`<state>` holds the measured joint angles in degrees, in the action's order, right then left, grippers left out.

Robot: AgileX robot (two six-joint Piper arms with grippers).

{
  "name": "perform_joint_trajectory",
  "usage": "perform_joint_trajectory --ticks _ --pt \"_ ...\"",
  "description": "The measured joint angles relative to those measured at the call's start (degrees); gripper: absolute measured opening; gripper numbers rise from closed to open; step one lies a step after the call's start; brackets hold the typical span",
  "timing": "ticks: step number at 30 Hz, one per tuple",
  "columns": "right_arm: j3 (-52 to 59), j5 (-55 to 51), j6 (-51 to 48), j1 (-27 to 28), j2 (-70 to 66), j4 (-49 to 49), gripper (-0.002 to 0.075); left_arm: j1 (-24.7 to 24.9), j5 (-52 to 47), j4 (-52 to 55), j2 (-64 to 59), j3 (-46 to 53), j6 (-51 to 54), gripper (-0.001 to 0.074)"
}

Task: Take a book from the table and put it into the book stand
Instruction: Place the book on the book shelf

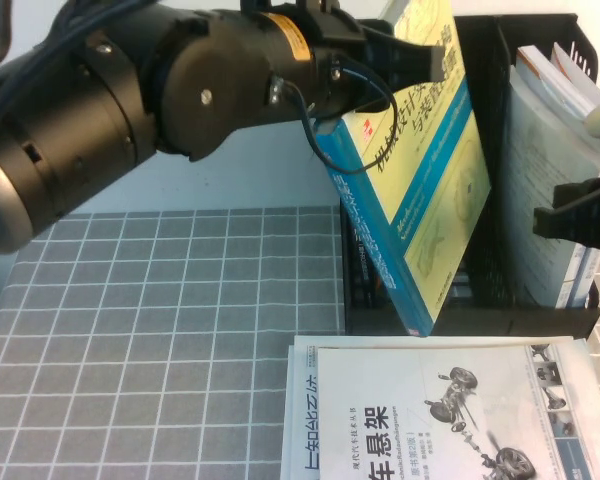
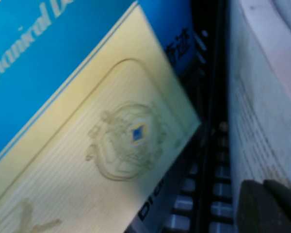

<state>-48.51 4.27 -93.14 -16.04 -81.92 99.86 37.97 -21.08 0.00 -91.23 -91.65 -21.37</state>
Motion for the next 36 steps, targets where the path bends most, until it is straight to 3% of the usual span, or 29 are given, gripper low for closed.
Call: perform_joint_trajectory --ticks 8,14,17,24,33,36 --pt "0.0 -5.7 4.2 0.0 0.0 0.0 -0.0003 1.1 -0.3 20.3 -0.8 0.0 -27.5 0.0192" --pt "0.0 -11.6 8.2 0.0 0.0 0.0 -0.0003 3.8 1.1 43.9 -4.0 -1.4 -53.8 0.0192" --pt "0.0 -11.4 8.6 0.0 0.5 0.0 -0.0003 7.1 -2.0 56.6 -6.7 -3.9 -61.1 0.0192" --pt "0.0 -3.4 5.6 0.0 5.5 -0.1 -0.0003 12.6 -6.7 69.0 -13.3 -8.1 -64.6 0.0193" --pt "0.0 2.0 -0.2 0.0 15.6 0.0 -0.0003 12.5 -4.1 69.3 -17.6 -8.4 -63.7 0.0193" --pt "0.1 2.7 -1.7 0.0 18.9 0.0 -0.0003 11.2 -1.5 68.7 -17.6 -8.4 -62.5 0.0242"
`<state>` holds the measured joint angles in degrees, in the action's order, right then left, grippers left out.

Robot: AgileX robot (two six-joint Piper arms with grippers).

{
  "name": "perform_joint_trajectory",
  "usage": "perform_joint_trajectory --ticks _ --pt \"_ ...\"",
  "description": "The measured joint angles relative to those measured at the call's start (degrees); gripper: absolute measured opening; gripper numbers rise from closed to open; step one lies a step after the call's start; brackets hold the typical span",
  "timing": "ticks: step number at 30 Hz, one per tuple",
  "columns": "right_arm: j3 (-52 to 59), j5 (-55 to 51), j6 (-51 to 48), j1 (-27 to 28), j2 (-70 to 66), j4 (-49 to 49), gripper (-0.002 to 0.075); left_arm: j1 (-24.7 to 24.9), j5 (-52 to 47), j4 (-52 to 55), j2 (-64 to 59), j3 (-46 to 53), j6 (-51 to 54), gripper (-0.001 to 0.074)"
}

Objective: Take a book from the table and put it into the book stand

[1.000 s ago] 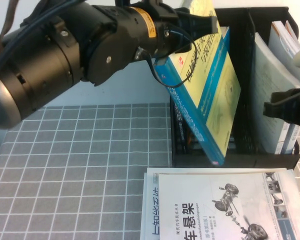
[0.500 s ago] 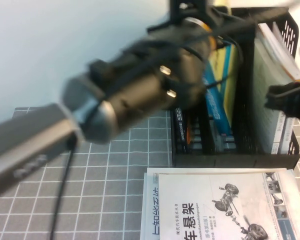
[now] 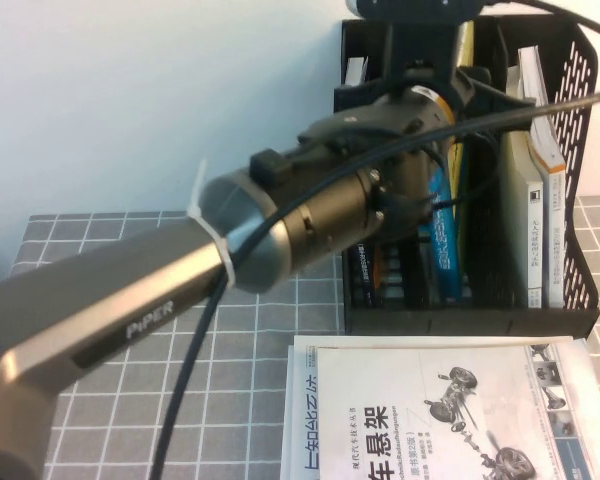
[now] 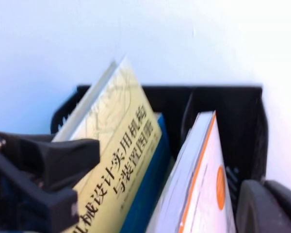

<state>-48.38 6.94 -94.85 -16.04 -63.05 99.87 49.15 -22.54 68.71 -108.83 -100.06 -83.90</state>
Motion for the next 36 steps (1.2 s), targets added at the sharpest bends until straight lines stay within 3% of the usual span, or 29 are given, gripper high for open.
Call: perform_joint_trajectory --ticks 5,9,12,15,18,21,26,31,33,36 --pt "3.2 -2.0 -2.5 0.0 5.2 0.0 -0.0003 -3.8 5.4 -1.8 0.7 -0.9 1.6 0.0425" --pt "8.6 -8.1 -3.5 0.0 7.9 0.0 -0.0003 -6.8 6.3 -5.7 1.3 -1.1 3.7 0.0433" --pt "14.5 -17.9 -3.7 0.0 7.9 0.0 -0.0003 -7.8 5.4 -8.6 2.5 -1.1 7.8 0.0342" --pt "19.3 -26.9 -3.4 0.0 5.9 -0.5 -0.0003 -7.9 2.8 -9.8 5.9 -1.1 14.5 0.0162" --pt "21.5 -33.4 1.9 0.0 3.6 -5.1 -0.0003 -7.4 -1.4 -13.1 11.3 -1.1 25.5 0.0049" --pt "20.8 -39.7 16.1 0.0 3.0 -19.0 -0.0003 -7.1 -7.1 -20.1 18.1 -1.1 37.0 0.0013" --pt "13.4 -56.2 48.5 0.0 2.9 -59.0 -0.0003 -7.0 -19.9 -34.7 29.1 -1.5 53.9 0.0002" --pt "4.8 -67.0 72.1 0.0 3.5 -94.3 -0.0003 -7.0 -35.7 -45.2 35.7 -1.5 64.1 0.0001" --pt "2.4 -66.2 78.6 0.0 5.2 -103.0 -0.0003 -7.0 -42.8 -48.1 37.4 -1.5 66.9 0.0001" --pt "1.6 -61.0 84.0 0.0 9.9 -108.5 -0.0003 -7.0 -46.9 -53.4 39.9 1.6 67.9 0.0001"
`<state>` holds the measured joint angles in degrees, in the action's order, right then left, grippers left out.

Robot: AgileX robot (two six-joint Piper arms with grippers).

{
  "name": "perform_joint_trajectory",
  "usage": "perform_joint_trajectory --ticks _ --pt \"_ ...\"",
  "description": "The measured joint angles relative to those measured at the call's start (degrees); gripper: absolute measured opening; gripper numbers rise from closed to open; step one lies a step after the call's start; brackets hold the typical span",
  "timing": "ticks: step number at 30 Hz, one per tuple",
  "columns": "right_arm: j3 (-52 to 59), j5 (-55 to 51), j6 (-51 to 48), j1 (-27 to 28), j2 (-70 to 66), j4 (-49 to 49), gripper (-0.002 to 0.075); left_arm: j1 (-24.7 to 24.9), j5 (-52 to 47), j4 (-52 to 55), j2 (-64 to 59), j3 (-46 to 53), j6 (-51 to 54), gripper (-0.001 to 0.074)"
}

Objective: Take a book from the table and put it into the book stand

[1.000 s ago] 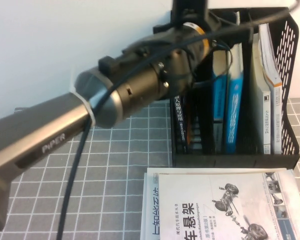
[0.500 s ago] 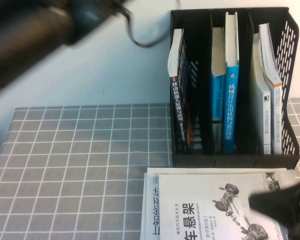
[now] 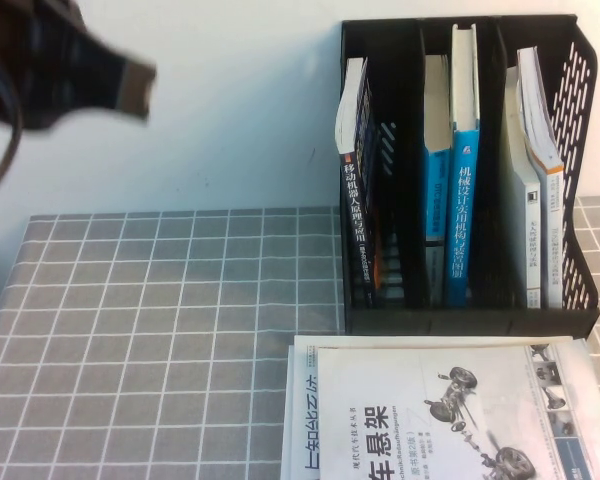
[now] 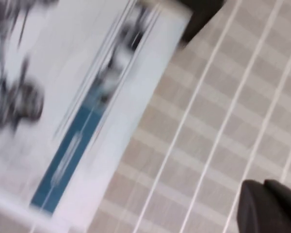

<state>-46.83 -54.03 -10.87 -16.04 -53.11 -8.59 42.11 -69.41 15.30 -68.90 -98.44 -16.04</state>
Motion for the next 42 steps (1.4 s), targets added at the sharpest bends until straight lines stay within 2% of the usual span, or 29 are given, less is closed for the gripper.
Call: perform_joint_trajectory --ticks 4,8,15,20,24,42 --pt "2.5 9.9 2.7 0.0 8.8 -2.3 -0.0003 0.0 6.1 -8.2 5.1 10.0 0.1 0.0001" --pt "9.9 17.6 3.3 0.0 19.0 -2.3 -0.0003 0.0 20.8 -10.6 12.9 23.4 0.2 0.0000" --pt "23.7 18.8 8.0 0.0 37.3 0.4 -0.0003 0.0 44.7 -5.5 26.7 47.5 0.0 0.0000" --pt "29.6 18.5 10.9 0.0 45.9 0.6 -0.0003 0.0 52.0 -1.3 32.5 57.9 -1.2 -0.0001" --pt "30.0 18.5 11.4 0.0 48.9 2.1 -0.0003 0.0 52.9 -0.6 33.6 60.6 -1.4 -0.0001" --pt "30.7 18.6 12.1 0.0 49.0 2.6 -0.0003 0.0 51.4 -0.6 33.8 60.7 -2.1 -0.0001"
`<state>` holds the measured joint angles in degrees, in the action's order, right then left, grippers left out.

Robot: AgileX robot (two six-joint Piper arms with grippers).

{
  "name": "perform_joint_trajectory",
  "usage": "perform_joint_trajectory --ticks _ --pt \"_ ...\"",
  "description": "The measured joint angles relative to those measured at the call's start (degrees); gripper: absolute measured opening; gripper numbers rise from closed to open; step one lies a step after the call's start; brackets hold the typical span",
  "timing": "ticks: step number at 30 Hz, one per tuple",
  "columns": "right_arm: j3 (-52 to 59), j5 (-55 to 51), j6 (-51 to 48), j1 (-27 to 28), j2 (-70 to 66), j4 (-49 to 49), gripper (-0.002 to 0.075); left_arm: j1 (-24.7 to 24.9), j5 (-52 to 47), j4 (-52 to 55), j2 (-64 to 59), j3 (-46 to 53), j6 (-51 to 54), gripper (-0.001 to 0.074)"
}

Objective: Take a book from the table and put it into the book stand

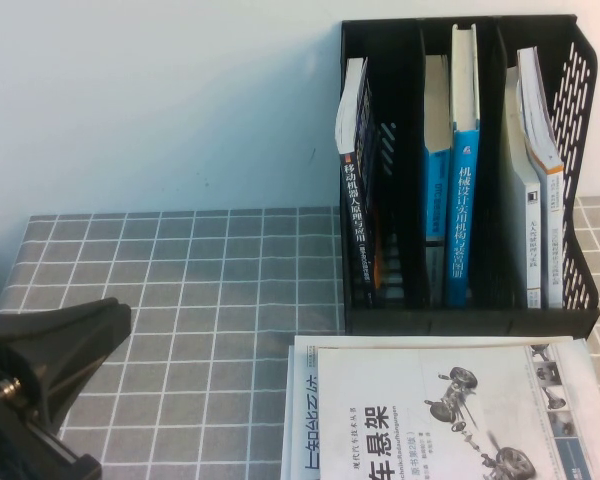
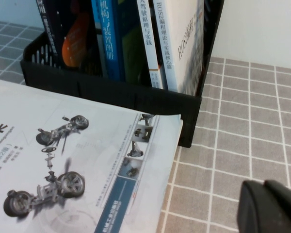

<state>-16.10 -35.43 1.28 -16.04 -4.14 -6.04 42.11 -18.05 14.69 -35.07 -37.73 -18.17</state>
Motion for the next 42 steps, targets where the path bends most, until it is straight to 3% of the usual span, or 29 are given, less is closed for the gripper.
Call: perform_joint_trajectory --ticks 7,14,19,24,42 --pt "0.0 0.1 0.1 0.0 0.0 0.5 -0.0003 -3.2 -0.5 5.7 6.2 3.5 -2.4 -0.0001" --pt "0.0 0.3 0.1 0.0 0.0 0.7 -0.0003 -19.4 -0.5 1.4 21.4 16.9 -2.4 -0.0001" --pt "0.0 0.3 0.1 0.0 0.0 0.8 -0.0003 -31.0 -0.8 -7.6 32.3 29.1 3.8 -0.0001" --pt "0.0 0.3 0.1 0.0 0.0 0.8 -0.0003 -38.0 -1.5 -13.6 35.6 38.2 6.9 -0.0001" --pt "0.1 0.3 0.1 0.0 0.1 0.9 -0.0003 -39.5 -1.2 -15.5 35.8 38.3 11.7 -0.0001"
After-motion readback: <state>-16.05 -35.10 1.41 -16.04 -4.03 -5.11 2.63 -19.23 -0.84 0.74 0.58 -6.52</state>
